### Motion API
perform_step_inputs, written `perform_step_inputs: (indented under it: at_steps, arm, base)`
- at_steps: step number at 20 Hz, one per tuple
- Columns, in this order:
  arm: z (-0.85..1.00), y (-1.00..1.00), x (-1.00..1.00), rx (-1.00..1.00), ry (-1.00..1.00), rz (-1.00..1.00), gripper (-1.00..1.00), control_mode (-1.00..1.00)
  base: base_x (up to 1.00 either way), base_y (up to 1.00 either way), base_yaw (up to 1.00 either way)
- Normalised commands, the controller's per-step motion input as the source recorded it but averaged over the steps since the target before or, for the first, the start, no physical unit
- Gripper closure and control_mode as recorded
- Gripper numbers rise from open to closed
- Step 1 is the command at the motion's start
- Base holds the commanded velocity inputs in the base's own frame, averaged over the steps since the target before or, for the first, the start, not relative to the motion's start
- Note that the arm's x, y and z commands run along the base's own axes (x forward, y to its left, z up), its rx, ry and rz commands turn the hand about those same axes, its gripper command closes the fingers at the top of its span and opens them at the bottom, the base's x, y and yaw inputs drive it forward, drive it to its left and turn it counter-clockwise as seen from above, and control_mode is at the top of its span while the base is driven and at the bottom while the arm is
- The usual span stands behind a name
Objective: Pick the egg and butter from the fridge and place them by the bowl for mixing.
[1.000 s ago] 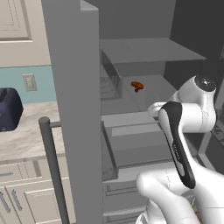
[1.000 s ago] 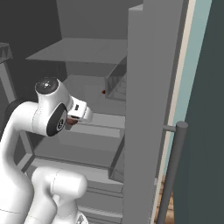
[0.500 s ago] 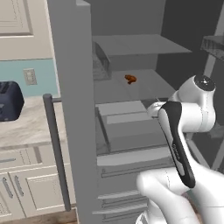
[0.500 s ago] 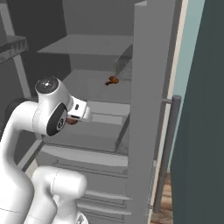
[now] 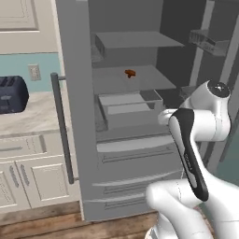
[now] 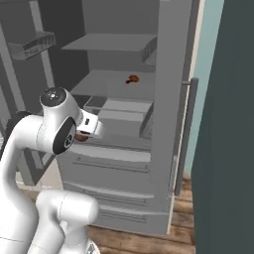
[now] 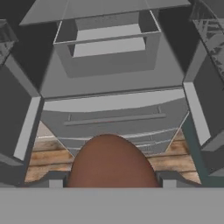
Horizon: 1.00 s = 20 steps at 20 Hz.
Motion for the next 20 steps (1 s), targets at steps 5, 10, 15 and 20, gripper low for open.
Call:
perform_step_inputs:
  at_steps: [5, 10, 15, 20]
  arm:
    - [0.0, 0.0, 0.0, 0.0, 0.0, 0.0, 1.0, 1.0]
    - [0.0, 0.0, 0.0, 0.0, 0.0, 0.0, 1.0, 1.0]
    - [0.0, 0.0, 0.0, 0.0, 0.0, 0.0, 1.0, 1.0]
    - [0.0, 0.0, 0.0, 0.0, 0.0, 0.0, 1.0, 1.0]
  base:
    - [-0.7, 0.01, 0.0]
    - [-0.62, 0.03, 0.22]
    - [-0.46, 0.0, 0.71]
    - [-0.22, 0.02, 0.93]
